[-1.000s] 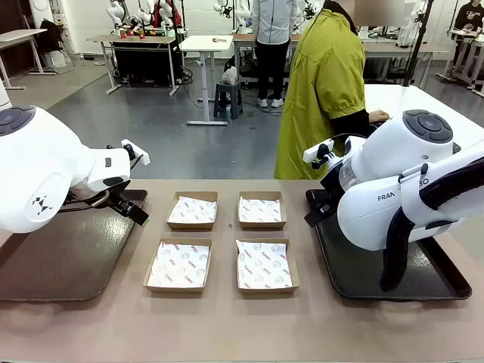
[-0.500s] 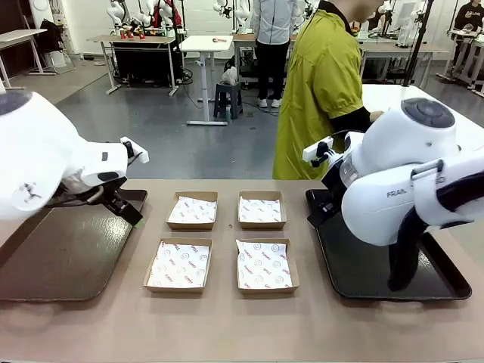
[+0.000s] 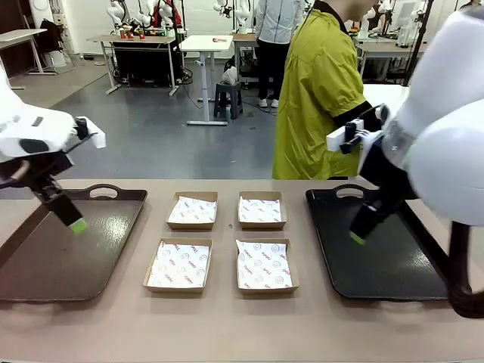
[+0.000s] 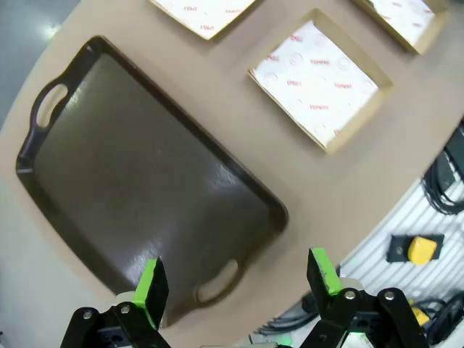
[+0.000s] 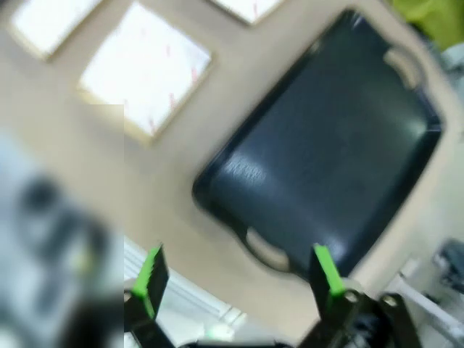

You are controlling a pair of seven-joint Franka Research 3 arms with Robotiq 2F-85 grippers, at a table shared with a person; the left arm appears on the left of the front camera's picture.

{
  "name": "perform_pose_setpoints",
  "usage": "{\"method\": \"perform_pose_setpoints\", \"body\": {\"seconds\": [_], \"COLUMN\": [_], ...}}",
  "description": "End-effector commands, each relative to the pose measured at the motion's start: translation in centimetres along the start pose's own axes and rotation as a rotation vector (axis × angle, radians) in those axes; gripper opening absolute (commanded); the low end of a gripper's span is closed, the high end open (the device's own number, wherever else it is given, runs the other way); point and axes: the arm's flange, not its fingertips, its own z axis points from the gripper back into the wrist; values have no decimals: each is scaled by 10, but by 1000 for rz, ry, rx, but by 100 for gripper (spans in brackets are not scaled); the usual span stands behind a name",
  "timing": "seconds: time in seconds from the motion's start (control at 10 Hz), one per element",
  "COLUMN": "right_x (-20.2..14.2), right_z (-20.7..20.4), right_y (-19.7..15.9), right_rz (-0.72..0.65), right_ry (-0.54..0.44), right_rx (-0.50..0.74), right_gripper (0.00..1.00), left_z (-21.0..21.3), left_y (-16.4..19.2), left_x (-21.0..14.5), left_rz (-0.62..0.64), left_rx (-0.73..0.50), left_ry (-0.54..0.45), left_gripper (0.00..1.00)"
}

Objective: Individually package the donuts and arrange them on the tray.
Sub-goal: Pick up one Paper togo box.

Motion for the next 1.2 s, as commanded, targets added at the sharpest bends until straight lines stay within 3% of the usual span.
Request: {"method": "perform_pose_setpoints", "body": {"seconds": [0.0,0.4,0.5,0.6,0.8,1.0,1.1], "right_x": [20,9,2,-15,-57,-106,-134], "right_z": [-24,-9,-9,-11,-15,-21,-33], "right_y": [-9,-3,-21,-43,-76,-97,-108], "right_rz": [-1,0,-143,-297,-477,-555,-587], "right_ry": [-32,-21,-170,-310,-533,-686,-711], "right_rx": [8,5,295,543,810,1012,1080], "right_gripper": [100,100,100,100,100,100,100], "left_z": [-20,-9,2,5,3,-6,-18], "left_y": [5,2,25,48,80,105,115], "left_x": [13,5,2,-8,-30,-58,-78], "left_rz": [2,-1,200,350,519,644,719], "left_rx": [3,1,-314,-560,-909,-1065,-1114], "left_ry": [-10,-1,-217,-342,-494,-551,-577], "left_gripper": [100,100,100,100,100,100,100]}}
